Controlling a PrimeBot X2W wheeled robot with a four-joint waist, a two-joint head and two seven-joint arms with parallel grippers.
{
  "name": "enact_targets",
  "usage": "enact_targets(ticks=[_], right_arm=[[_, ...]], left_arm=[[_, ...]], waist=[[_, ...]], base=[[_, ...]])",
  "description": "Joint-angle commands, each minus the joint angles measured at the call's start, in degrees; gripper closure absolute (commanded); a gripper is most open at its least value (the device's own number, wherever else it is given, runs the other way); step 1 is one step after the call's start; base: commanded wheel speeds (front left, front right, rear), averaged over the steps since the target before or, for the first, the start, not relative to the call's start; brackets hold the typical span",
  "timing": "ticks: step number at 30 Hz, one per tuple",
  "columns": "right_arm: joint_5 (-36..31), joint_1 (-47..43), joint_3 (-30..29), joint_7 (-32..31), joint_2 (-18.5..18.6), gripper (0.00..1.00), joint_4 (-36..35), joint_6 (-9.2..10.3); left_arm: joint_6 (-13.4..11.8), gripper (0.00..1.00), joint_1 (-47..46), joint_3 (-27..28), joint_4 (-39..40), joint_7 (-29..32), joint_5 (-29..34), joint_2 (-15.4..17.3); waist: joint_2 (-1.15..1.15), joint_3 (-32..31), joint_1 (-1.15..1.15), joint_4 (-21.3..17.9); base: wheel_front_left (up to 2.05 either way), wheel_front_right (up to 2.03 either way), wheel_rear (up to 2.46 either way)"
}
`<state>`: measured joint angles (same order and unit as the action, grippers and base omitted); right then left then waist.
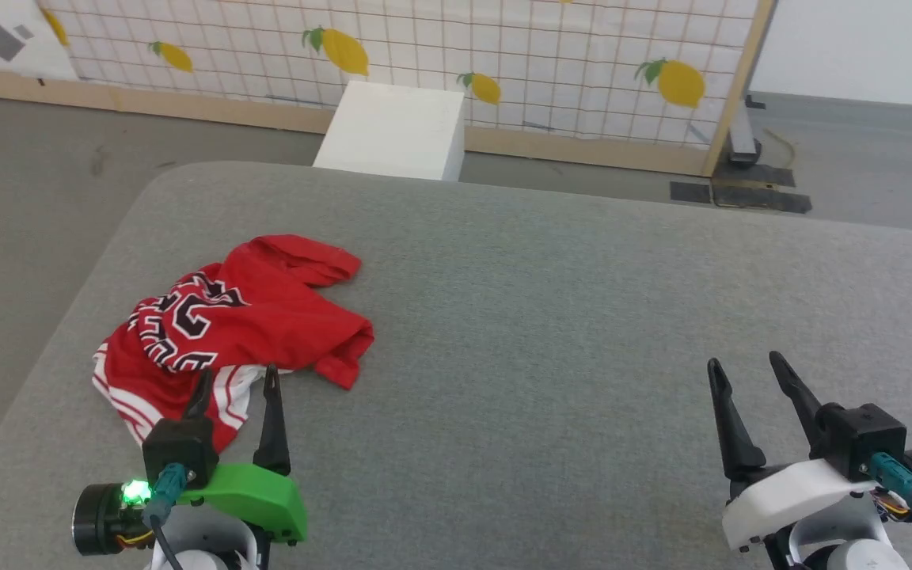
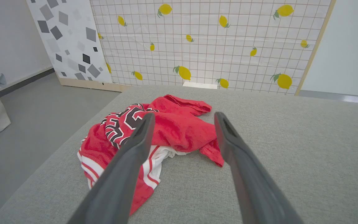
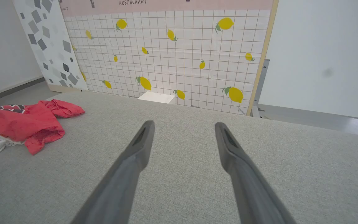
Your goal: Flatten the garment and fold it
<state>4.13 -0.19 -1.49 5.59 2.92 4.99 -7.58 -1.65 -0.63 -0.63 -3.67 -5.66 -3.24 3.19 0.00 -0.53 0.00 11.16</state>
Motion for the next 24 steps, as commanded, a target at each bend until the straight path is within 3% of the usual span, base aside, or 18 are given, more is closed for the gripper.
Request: enact_targets(ticks=[1,24], right_arm=[[0.6,-1.0,0.0,0.7,0.0,0.00,0.4,0.04],[2.3,-1.9,0.2,3.4,0.0,0.00,2.5,0.05]], left_arm=[[-0.3,0.00,0.7,0.0,-0.3,-0.6,-1.0,0.1],[-1.0,0.00,1.2,-0.5,-2.0,-3.3,-2.1,0.3]], waist=[[0.00,-0.1,0.00,0.9],[0.00,-0.4,0.00,7.8]], base=[[0.00,0.00,0.00],[0.00,0.00,0.00]])
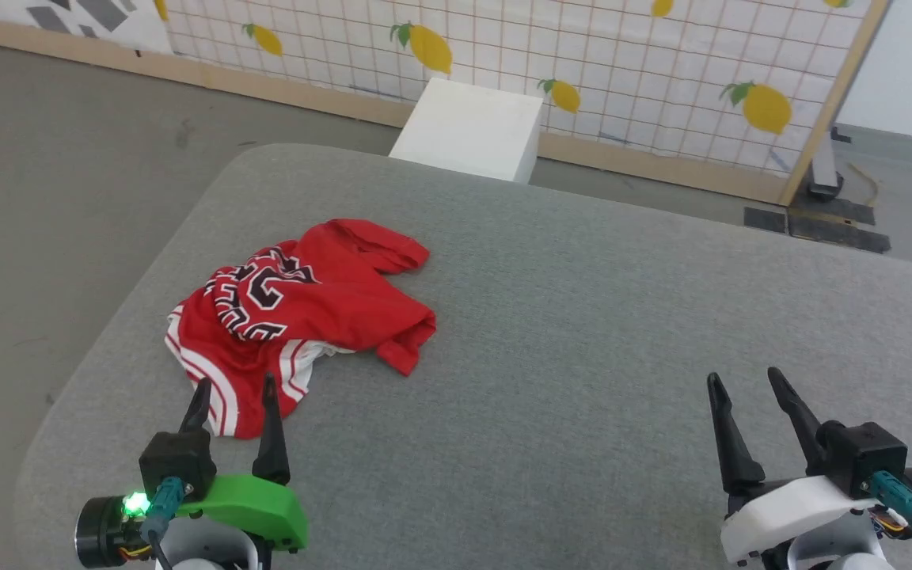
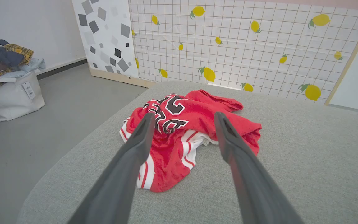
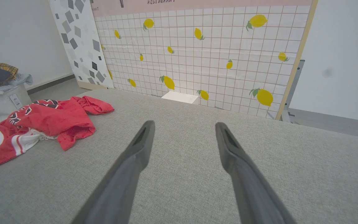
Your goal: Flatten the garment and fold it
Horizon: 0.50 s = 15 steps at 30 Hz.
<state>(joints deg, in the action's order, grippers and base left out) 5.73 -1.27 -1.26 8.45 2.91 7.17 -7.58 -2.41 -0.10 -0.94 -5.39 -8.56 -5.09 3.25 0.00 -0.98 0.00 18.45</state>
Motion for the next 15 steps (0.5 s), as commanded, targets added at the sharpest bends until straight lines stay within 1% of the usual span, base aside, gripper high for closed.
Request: enact_targets(ticks=[1,15], right_arm=[[0.7,-0.8,0.0,0.6,0.0,0.00,0.4,0.05],[1.4,-1.0,-0.2,2.3,0.0,0.00,1.9,0.06]], left_arm=[[-0.3,0.00,0.6,-0.2,-0.4,-0.5,-0.2,0.2],[-0.8,0.00,0.6,-0.4,-1.6,-2.2,-1.3,0.2]], waist=[[0.00,0.0,0.00,0.7],[0.00,0.3,0.00,4.2]], base=[[0.00,0.00,0.00],[0.00,0.00,0.00]])
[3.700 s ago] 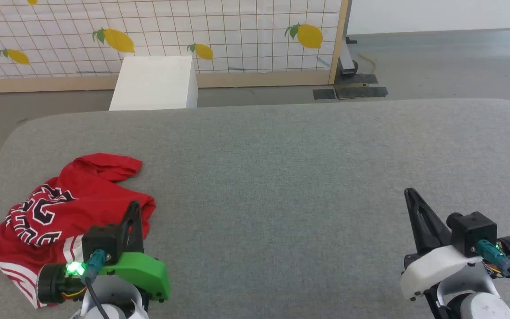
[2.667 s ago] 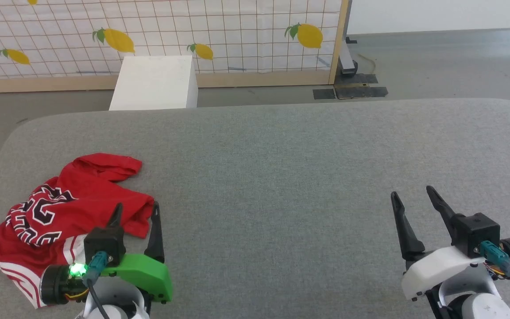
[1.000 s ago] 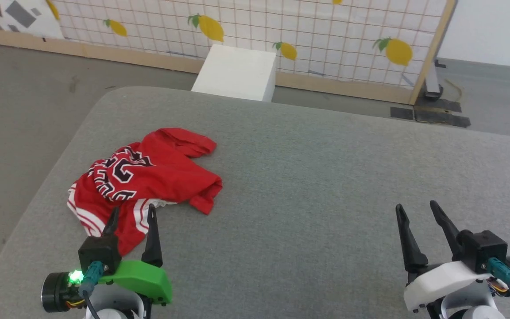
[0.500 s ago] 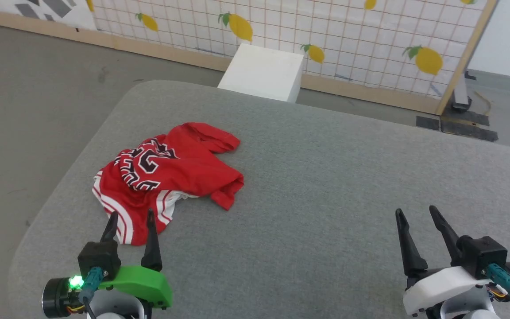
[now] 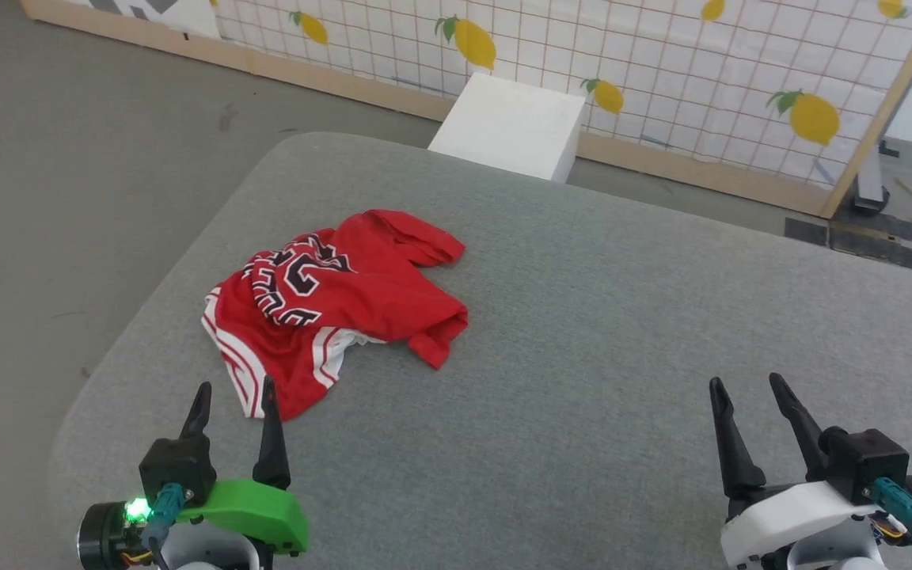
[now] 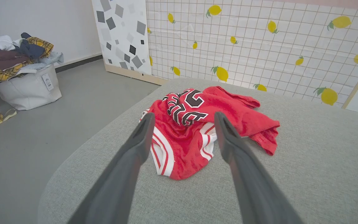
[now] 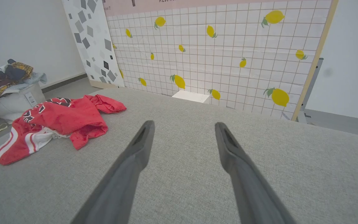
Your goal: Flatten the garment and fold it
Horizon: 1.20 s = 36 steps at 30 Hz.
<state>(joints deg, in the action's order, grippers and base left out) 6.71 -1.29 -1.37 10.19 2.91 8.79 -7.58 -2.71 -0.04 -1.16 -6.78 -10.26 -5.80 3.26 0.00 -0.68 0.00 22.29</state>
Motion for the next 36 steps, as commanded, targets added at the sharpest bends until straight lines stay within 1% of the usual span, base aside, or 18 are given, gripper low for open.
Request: enact_targets(ticks=[1,30,32,36], right_arm=[[0.5,-1.0,-0.1,0.7,0.0,0.00,0.4,0.06],[1.9,-1.3,-1.3,4.1,0.0,0.00,4.0,0.08],[2.1,-1.4,-1.3,4.6,0.0,0.00,4.6,0.09],[2.1,-1.4,-1.4,4.8,0.0,0.00,4.8,0.09]], left_arm=[[-0.5,0.00,0.5,-0.2,-0.3,-0.6,-0.6,0.2],[-1.5,0.00,0.2,-0.7,-3.1,-4.0,-2.5,0.1],[-1.7,0.00,0.2,-0.8,-3.5,-4.5,-2.7,0.1],[-1.8,0.00,0.3,-0.8,-3.7,-4.7,-2.8,0.1]], waist=[[0.00,0.0,0.00,0.6],[0.00,0.6,0.00,7.5],[0.00,0.6,0.00,8.5],[0.00,0.6,0.00,8.9]], base=[[0.00,0.00,0.00],[0.00,0.00,0.00],[0.00,0.00,0.00],[0.00,0.00,0.00]])
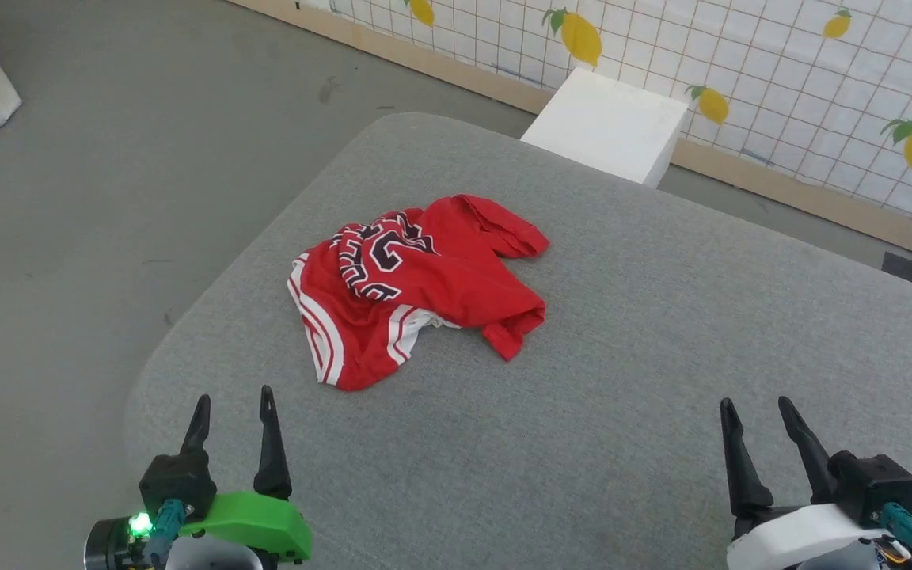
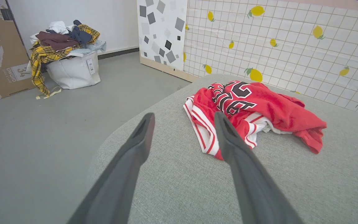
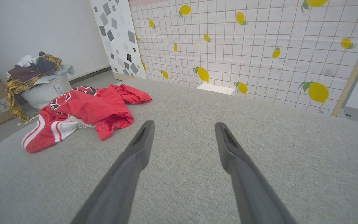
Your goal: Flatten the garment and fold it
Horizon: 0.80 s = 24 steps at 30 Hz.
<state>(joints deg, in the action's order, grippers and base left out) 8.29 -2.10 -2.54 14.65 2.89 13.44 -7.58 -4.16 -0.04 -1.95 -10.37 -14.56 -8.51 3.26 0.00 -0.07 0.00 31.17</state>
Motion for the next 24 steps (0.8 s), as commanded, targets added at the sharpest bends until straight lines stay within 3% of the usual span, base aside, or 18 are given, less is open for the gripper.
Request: enact_targets(ticks=[1,9,11,18,24], right_arm=[[0.5,-0.6,-0.2,0.3,0.0,0.00,0.2,0.09],[0.3,-0.5,-0.2,0.3,0.0,0.00,0.2,0.09],[0.0,-0.1,-0.2,0.3,0.0,0.00,0.1,0.09],[-2.7,1.9,-0.4,-1.8,0.0,0.00,-2.6,0.09],[-5.9,3.1,-1.9,-5.1,0.0,0.00,-7.1,0.09]], left_arm=[[-0.3,0.00,0.3,0.0,-0.1,-0.4,-0.1,0.1],[-0.3,0.00,0.3,0.0,0.0,-0.4,-0.3,0.0],[1.4,0.00,-1.6,-0.8,-1.1,-0.4,-1.4,0.0],[6.4,0.00,-19.2,-0.6,-8.1,2.2,-4.5,2.4],[9.1,0.00,-37.4,2.1,-22.5,14.0,-11.8,4.1]], waist=[[0.00,0.1,0.00,0.0],[0.00,0.4,0.00,0.0],[0.00,1.0,0.00,-0.3],[0.00,5.5,0.00,-3.7],[0.00,11.4,0.00,-8.9]], base=[[0.00,0.00,0.00],[0.00,0.00,0.00],[0.00,0.00,0.00],[0.00,0.00,0.00],[0.00,0.00,0.00]])
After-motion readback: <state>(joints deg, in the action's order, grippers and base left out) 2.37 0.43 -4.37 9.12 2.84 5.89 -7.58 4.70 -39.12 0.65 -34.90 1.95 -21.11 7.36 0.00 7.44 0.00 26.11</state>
